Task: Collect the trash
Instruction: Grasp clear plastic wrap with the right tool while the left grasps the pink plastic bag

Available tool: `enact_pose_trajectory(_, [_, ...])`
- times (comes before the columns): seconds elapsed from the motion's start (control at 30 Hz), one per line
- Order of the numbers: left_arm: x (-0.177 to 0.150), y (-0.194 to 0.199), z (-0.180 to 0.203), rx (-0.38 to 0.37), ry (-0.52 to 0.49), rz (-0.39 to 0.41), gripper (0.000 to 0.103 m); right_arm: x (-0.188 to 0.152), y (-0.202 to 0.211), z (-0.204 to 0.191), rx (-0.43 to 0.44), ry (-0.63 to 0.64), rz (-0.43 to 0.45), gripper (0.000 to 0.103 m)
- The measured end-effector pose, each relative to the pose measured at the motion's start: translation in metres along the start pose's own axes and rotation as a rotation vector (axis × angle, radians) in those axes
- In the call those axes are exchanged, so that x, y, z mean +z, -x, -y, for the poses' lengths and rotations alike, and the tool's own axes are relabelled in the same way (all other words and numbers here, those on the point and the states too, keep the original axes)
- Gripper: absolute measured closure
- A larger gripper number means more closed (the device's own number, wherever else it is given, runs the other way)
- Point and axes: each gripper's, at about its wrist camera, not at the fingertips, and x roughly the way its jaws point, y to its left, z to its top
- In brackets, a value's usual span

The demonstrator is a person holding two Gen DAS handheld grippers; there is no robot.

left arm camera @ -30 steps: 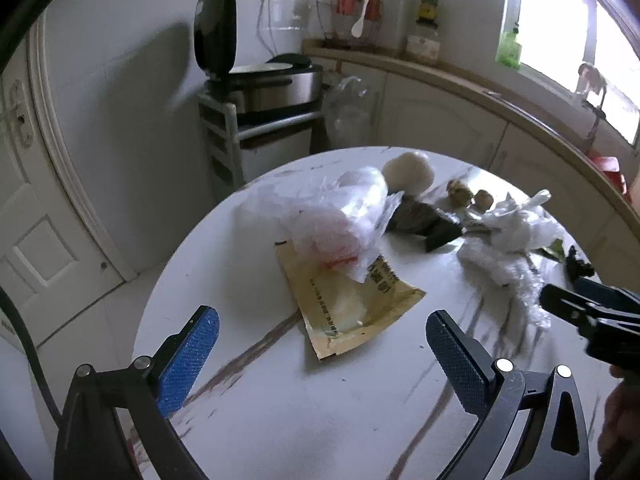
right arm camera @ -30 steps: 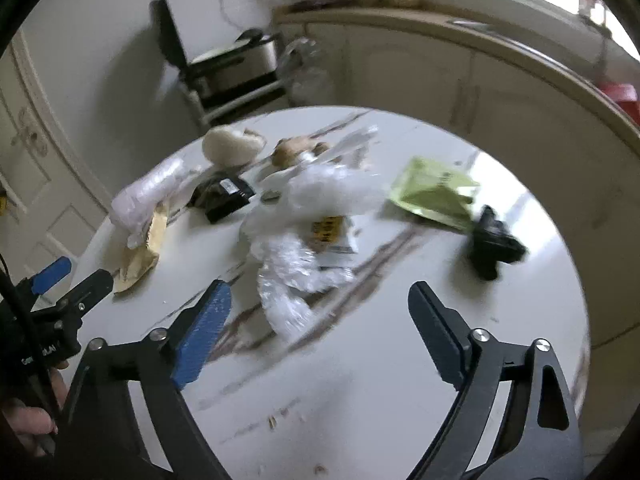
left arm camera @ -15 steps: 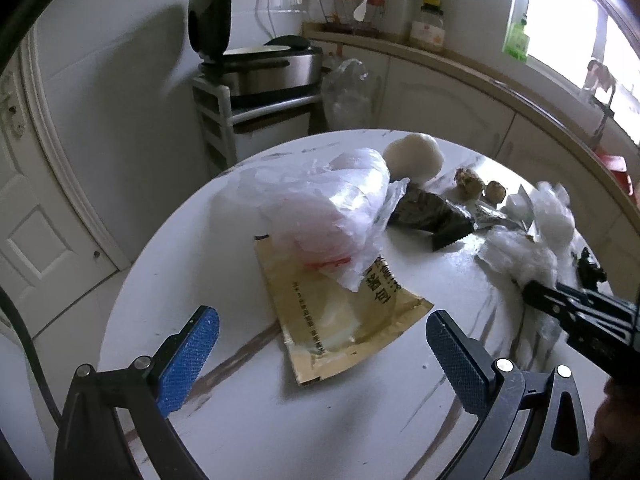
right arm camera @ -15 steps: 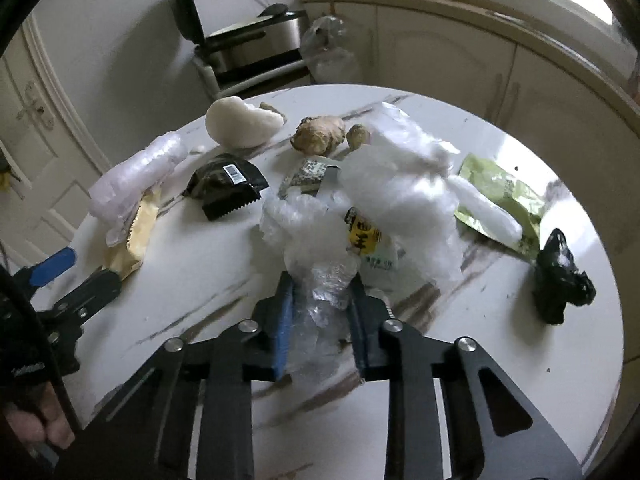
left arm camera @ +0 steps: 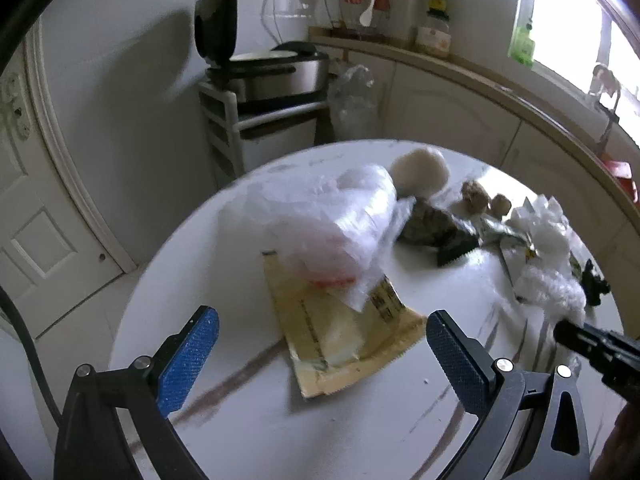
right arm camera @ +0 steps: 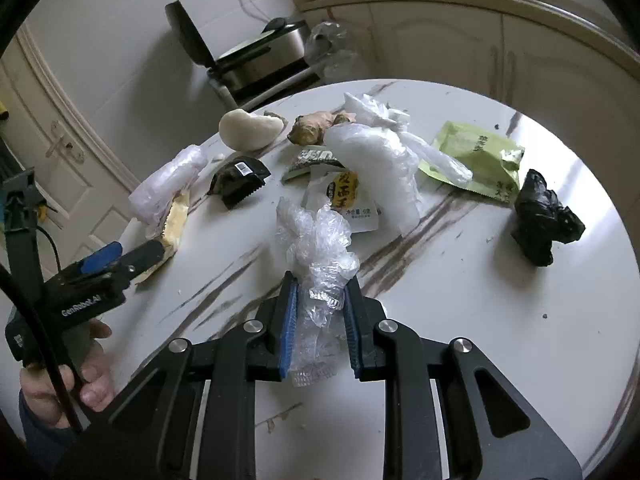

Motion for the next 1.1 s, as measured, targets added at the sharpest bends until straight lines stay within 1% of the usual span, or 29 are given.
enact_pose_trajectory(0.17, [0.018, -0.008, -0.002, 0.030, -0.019, 0.029, 0.001, 0.003, -0.006, -0.012, 0.010, 0.013, -0.003, 0.083])
enact_pose_trajectory(0.27, [0.032, -0.020, 0.001, 0.048, -0.055, 0.020, 0.001, 0.005, -0.010, -0.018, 0.014, 0.021, -0.003, 0.083])
enact_pose_trajectory(0.37, [0.042, -0.034, 0.005, 0.052, -0.098, 0.009, 0.001, 0.008, -0.013, -0.022, 0.010, 0.027, -0.002, 0.083])
enact_pose_trajectory(0.43, [0.048, -0.045, 0.008, 0.042, -0.118, -0.011, 0.005, 0.010, -0.014, -0.023, 0.006, 0.029, -0.001, 0.083])
enact_pose_trajectory(0.47, [0.049, -0.050, 0.010, 0.019, -0.128, -0.025, 0.011, 0.011, -0.015, -0.023, 0.006, 0.028, -0.001, 0.083])
enact_pose_trajectory(0.5, [0.052, -0.055, 0.009, -0.007, -0.129, -0.036, 0.028, 0.011, -0.015, -0.023, 0.006, 0.027, -0.001, 0.082])
enact_pose_trajectory(0.53, [0.053, -0.061, 0.008, -0.037, -0.127, -0.055, 0.036, 0.011, -0.016, -0.024, 0.005, 0.027, 0.000, 0.083])
enact_pose_trajectory(0.57, [0.055, -0.067, 0.005, -0.063, -0.118, -0.072, 0.049, 0.011, -0.016, -0.024, 0.004, 0.027, 0.000, 0.083])
enact_pose_trajectory(0.6, [0.056, -0.072, 0.002, -0.093, -0.103, -0.083, 0.050, 0.011, -0.016, -0.024, 0.002, 0.026, 0.001, 0.083])
enact_pose_trajectory(0.63, [0.057, -0.074, -0.001, -0.108, -0.098, -0.077, 0.050, 0.012, -0.016, -0.023, 0.000, 0.026, 0.001, 0.083])
enact_pose_trajectory(0.73, [0.062, -0.075, -0.008, -0.127, -0.091, -0.063, 0.053, 0.011, -0.014, -0.022, -0.005, 0.024, 0.003, 0.083])
enact_pose_trajectory(0.83, [0.063, -0.067, -0.013, -0.131, -0.085, -0.030, 0.053, 0.010, -0.011, -0.018, -0.009, 0.016, 0.008, 0.083])
enact_pose_trajectory(0.97, [0.059, -0.042, -0.016, -0.119, -0.086, 0.032, 0.053, 0.008, -0.001, -0.014, -0.009, 0.005, 0.026, 0.083])
enact_pose_trajectory(1.1, [0.045, -0.013, -0.008, -0.128, -0.098, 0.086, 0.053, 0.005, 0.013, -0.013, -0.010, 0.001, 0.052, 0.083])
